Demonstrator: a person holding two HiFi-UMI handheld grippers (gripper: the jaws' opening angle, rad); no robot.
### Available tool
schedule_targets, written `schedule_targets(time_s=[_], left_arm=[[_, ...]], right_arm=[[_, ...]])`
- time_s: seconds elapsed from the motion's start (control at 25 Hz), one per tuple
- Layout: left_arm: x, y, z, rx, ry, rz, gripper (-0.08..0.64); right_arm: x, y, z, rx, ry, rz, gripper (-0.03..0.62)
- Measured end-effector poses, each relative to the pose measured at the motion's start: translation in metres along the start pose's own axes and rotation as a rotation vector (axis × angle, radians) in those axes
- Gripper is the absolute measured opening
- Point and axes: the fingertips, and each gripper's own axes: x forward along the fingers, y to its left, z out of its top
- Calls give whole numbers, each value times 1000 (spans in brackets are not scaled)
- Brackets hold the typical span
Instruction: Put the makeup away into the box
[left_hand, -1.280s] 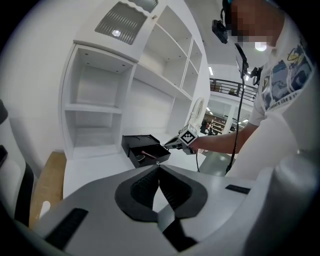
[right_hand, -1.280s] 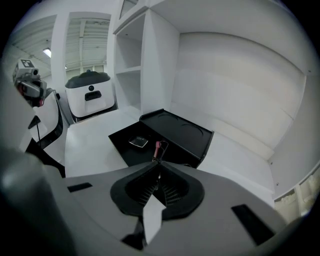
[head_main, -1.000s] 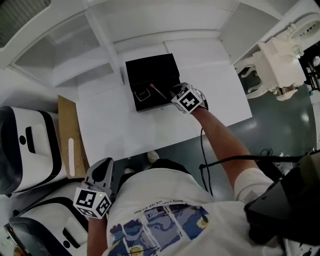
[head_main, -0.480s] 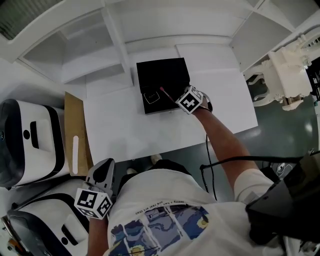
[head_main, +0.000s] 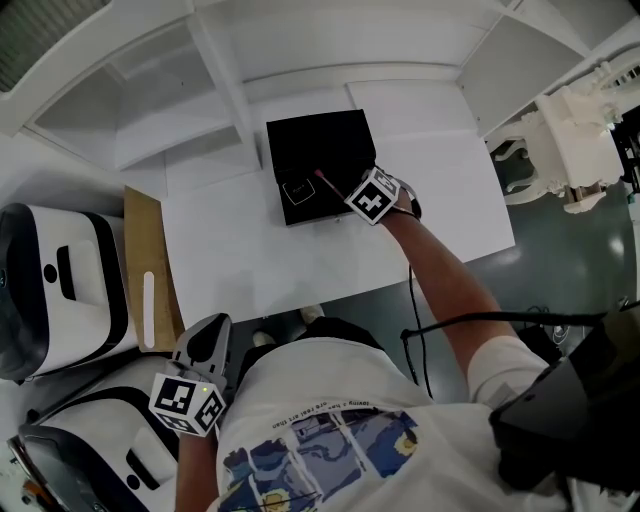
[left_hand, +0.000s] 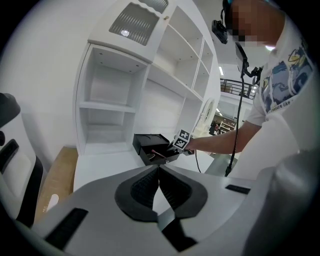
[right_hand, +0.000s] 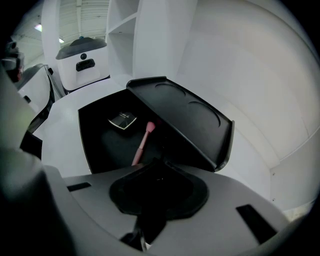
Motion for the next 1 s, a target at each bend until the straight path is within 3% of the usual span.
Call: schedule_targets(time_s=[0.12, 0.48, 0.6, 0.72, 1.0], left_arm=[[2, -4, -3, -4, 10, -7, 14], [5, -11, 0, 34, 22, -46, 14], [-2, -11, 3, 61, 7, -63, 14], [-12, -11, 2, 80, -7, -84, 14], [-46, -9, -13, 84, -32, -149, 14]], right_arm=[[-5, 1, 2, 4, -20, -1, 135], [-56, 0, 17, 46, -178, -48, 119], [-81, 10, 18, 104, -252, -50, 54], [-104, 37, 12, 161, -308, -11, 32], [-141, 149, -4, 273, -391, 112, 25]])
